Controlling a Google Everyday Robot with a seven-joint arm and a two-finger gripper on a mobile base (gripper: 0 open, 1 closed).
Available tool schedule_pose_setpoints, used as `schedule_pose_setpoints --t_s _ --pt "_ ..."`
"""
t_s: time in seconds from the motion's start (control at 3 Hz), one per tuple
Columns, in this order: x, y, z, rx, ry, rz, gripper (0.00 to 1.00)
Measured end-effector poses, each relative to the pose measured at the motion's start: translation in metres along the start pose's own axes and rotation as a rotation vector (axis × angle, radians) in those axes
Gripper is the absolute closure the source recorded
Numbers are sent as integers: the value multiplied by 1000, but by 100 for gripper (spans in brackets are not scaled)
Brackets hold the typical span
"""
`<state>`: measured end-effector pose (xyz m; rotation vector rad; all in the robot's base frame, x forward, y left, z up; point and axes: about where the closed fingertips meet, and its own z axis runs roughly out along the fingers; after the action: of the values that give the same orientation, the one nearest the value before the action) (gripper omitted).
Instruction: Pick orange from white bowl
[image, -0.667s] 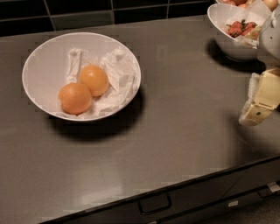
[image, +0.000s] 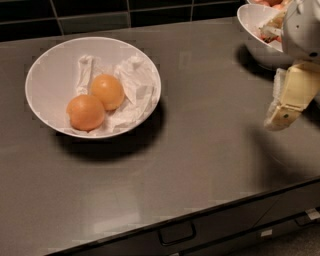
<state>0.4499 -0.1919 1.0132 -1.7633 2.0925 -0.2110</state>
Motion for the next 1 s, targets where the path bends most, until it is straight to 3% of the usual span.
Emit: schedule_pose_setpoints --t_s 0.33,0.67,1.0 --pt "-20 -10 -11 35 -7 -63 0" --pt "-98 -18 -32 82 -72 -291 0" --pt "-101 -18 -33 88 -75 -295 0"
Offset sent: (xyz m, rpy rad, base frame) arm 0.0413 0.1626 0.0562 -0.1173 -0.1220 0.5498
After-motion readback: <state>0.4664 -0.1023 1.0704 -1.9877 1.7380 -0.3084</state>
